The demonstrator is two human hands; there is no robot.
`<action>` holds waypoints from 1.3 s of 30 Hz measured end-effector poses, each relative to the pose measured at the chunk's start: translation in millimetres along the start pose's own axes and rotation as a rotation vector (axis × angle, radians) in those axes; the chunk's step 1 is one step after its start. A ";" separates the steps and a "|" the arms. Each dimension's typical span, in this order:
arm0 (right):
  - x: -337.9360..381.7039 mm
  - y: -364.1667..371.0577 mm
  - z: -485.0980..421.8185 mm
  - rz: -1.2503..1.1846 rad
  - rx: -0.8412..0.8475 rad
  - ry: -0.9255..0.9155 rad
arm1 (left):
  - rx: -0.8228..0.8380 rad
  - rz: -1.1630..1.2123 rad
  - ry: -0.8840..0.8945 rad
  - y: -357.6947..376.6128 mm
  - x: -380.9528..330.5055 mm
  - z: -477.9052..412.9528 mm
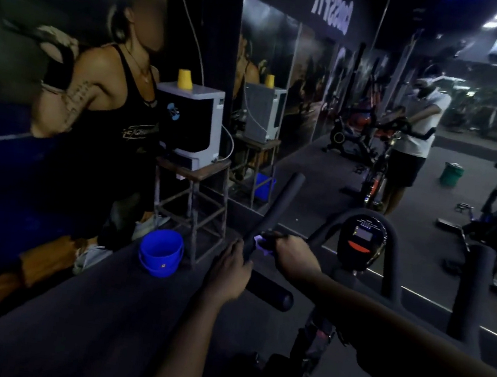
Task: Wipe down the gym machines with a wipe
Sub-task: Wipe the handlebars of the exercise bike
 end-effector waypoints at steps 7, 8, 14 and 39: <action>1.9 20.6 -56.8 0.148 0.160 -0.124 | -0.038 -0.012 -0.113 -0.8 -1.4 -23.3; -8.6 16.2 -65.3 0.180 0.170 -0.087 | -0.022 -0.029 -0.115 3.3 -3.5 -30.6; -74.8 -49.1 -105.5 0.229 -0.006 0.142 | -0.022 -0.020 -0.182 10.9 -2.9 -58.5; -33.2 -41.6 -95.4 0.120 -0.038 0.058 | -0.139 -0.072 -0.170 1.5 -7.5 -55.9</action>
Point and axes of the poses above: each hand's wrist, its own z-axis away from the middle knuckle, its own y-axis out of the palm, x = y × z, the point moved 10 cm from there along -z, towards the middle knuckle, and after that the axes turned 2 degrees about -y, right-handed, at the moved point
